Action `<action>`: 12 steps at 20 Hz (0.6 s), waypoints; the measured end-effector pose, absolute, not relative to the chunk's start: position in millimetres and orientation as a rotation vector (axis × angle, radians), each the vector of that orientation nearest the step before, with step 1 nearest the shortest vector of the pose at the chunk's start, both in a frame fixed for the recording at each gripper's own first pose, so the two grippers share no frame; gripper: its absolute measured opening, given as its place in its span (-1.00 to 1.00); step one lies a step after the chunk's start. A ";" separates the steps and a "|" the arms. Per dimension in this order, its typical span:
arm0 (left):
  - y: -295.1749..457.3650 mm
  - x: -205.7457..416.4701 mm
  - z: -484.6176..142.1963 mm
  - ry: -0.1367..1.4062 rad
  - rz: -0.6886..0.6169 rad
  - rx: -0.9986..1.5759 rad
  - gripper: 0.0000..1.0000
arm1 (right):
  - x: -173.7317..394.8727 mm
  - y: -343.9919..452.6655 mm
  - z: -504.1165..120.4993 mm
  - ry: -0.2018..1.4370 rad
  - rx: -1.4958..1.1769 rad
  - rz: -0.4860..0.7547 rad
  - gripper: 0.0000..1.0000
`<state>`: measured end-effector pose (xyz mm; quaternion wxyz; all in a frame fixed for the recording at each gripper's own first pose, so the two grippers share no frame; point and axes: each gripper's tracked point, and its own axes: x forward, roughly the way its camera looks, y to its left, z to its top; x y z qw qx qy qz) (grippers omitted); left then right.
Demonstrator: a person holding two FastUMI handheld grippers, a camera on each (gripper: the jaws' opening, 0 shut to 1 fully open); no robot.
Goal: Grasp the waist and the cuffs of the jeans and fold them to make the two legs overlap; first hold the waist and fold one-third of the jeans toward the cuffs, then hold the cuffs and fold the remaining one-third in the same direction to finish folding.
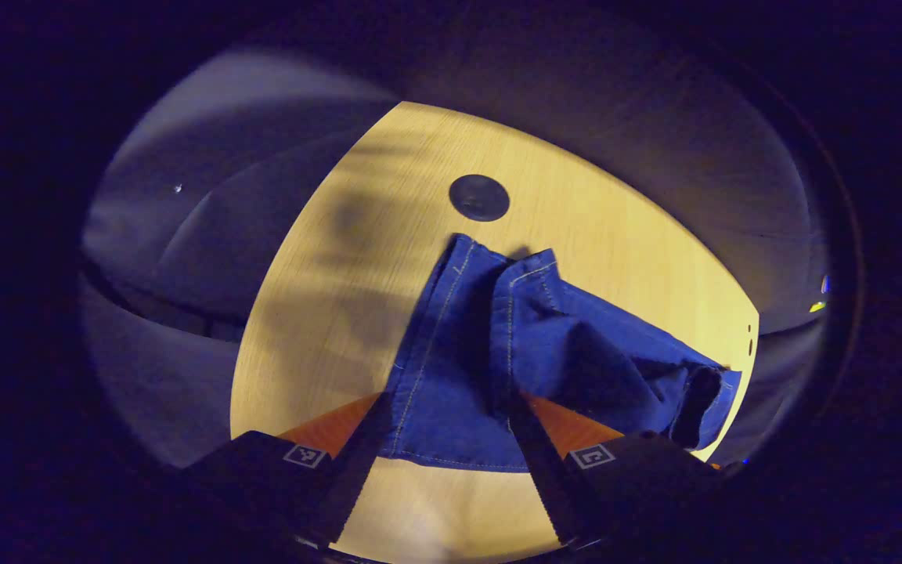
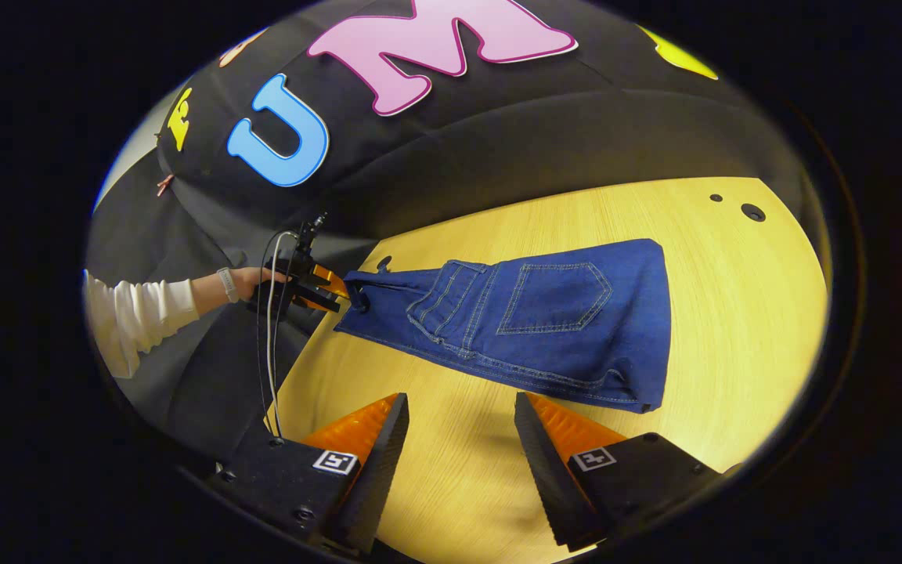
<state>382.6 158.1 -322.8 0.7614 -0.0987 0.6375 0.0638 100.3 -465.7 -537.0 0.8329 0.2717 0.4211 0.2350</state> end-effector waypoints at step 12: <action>162.0 378.5 -336.9 1.433 0.071 -0.005 0.81 | 102.9 -474.0 -555.4 0.940 0.569 0.486 0.68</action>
